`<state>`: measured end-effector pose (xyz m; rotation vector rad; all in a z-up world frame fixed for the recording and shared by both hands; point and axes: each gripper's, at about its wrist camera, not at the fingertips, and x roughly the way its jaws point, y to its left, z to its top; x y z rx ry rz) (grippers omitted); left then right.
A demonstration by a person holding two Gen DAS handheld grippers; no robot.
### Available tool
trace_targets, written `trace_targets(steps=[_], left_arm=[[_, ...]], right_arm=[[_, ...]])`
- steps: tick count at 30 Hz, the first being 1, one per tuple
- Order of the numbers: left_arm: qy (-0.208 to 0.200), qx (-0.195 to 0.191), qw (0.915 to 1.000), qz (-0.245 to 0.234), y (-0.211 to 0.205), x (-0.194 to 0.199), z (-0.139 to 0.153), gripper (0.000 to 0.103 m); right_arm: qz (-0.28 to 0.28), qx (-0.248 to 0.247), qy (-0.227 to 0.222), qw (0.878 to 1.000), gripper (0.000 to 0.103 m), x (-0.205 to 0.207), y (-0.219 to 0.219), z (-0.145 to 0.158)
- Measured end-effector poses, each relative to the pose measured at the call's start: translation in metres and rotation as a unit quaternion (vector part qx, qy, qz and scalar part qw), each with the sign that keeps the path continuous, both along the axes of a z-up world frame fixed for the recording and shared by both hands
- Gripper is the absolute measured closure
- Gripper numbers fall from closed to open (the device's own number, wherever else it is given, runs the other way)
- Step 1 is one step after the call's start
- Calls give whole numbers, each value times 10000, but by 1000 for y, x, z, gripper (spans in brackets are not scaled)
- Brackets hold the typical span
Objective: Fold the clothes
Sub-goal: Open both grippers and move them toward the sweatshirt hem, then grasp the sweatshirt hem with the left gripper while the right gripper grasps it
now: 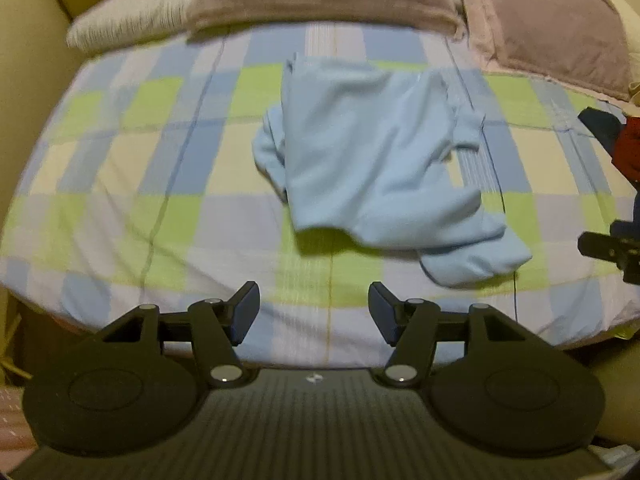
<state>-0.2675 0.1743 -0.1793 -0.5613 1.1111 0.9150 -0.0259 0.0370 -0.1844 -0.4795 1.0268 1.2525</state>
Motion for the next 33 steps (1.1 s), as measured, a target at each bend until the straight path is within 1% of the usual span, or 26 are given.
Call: trace_targets(steps=[3,6,8,12,15,18,23,24,27,28,29,30,31,33], left_arm=[[-60,-248,9997,-12,8,4,-17,46],[-69,-342,9993,-132,13,17,-33,46],[-144,-387,9988,-271,14,29,-39,46],[-244,-348,9979,-492,15,61,-54,46],[-318,-288,9970,-637,15,87,-68,46],[-318,-242,9952,-888,14,112,-84,44],[-271,61,9879,-1529,9,153,-116,43],[-190,180,9858,-1658,10,161,-123,43],[4,584,9744,-2169,11,188,-149,43],[52,644,9708,-2311,11,195,-157,45],[124,640,9674,-2446,12,200,-166,67],[217,555,9656,-2531,13,204,-173,88],[304,473,9637,-2610,15,207,-180,99],[107,541,9678,-2456,18,193,-172,99]], right_arm=[[-35,-165,40,9998,31,6,0,-11],[-31,-320,29,9995,31,15,1,-21],[-23,-397,28,9992,31,25,4,-25],[-51,-567,21,9984,31,52,12,-36],[-109,-665,-11,9977,31,81,19,-40],[-199,-730,-85,9971,31,111,26,-44],[-334,-808,-128,9961,31,147,38,-48],[-340,-811,-89,9961,31,152,40,-48],[-219,-870,75,9959,31,161,46,-52],[-219,-892,130,9957,31,162,47,-53],[-216,-917,177,9954,31,164,49,-55],[-204,-947,208,9951,31,164,50,-56],[-192,-978,239,9947,31,165,52,-57],[-146,-1024,252,9943,31,165,56,-58]])
